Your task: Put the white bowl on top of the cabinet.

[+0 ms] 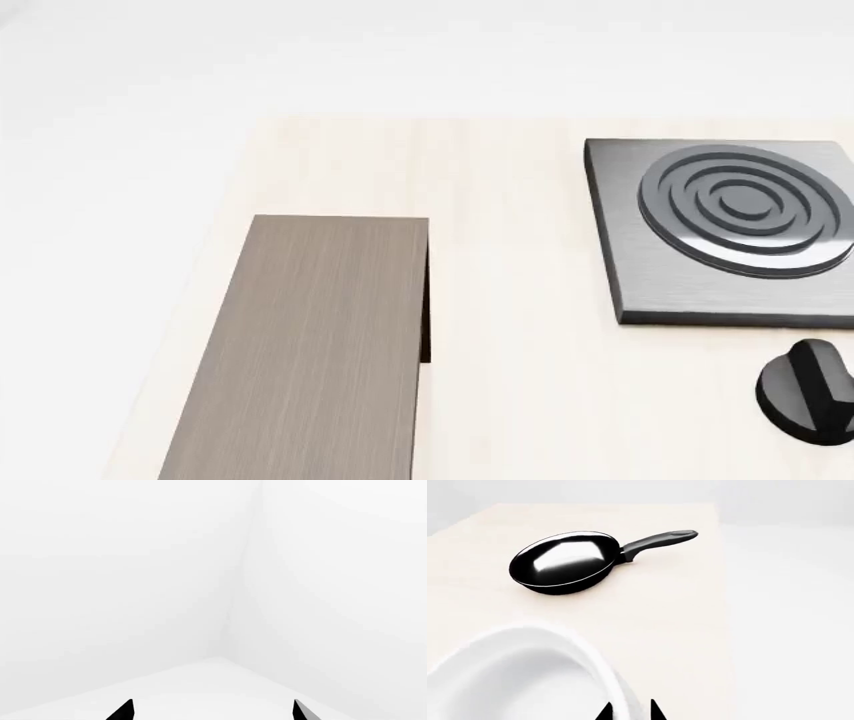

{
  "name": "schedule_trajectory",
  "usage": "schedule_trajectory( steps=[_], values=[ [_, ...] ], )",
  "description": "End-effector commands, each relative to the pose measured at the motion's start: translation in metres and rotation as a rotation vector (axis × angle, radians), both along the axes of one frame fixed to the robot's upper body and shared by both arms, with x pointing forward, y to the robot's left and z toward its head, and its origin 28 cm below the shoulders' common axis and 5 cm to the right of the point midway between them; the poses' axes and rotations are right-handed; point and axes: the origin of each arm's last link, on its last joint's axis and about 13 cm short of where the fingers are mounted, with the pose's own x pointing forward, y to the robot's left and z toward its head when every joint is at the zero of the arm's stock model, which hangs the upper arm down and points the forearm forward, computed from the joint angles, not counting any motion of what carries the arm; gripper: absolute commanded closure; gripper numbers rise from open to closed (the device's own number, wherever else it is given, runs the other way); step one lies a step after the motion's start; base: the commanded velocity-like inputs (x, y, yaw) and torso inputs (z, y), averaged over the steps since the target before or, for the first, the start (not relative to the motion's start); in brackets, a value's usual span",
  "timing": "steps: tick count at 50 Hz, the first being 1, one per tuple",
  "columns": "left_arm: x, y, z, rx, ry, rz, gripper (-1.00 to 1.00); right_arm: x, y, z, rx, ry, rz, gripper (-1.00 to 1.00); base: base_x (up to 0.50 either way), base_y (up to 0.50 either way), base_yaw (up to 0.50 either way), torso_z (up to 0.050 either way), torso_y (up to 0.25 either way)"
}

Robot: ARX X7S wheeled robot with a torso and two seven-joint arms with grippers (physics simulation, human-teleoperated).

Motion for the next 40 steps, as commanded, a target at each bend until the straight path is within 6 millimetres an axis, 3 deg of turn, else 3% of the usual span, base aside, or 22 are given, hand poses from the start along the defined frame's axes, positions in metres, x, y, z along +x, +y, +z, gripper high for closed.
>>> schedule_trajectory(
  steps=[1,6,15,31,40],
  values=[
    [0.0,0.0,0.0,-0.001,-0.001,0.001,-1.0,0.003,0.012,0.051,-0.158,-0.104,0.083,1.0,0.0,0.0,0.0,0.0,0.0],
    [0.0,0.0,-0.001,-0.002,0.001,0.001,-1.0,0.003,0.02,0.085,-0.221,-0.165,0.122,1.0,0.0,0.0,0.0,0.0,0.0],
    [0.0,0.001,0.0,-0.003,-0.002,0.003,-1.0,0.011,0.029,0.126,-0.263,-0.226,0.171,1.0,0.0,0.0,0.0,0.0,0.0],
    [0.0,0.001,0.0,-0.003,-0.003,0.002,-1.0,0.044,0.039,0.185,-0.267,-0.299,0.263,1.0,0.0,0.0,0.0,0.0,0.001],
    [0.001,0.0,0.0,-0.002,-0.002,0.001,-1.0,0.053,0.062,0.218,-0.218,-0.356,0.364,1.0,0.0,0.0,0.0,0.0,0.001]
  ],
)
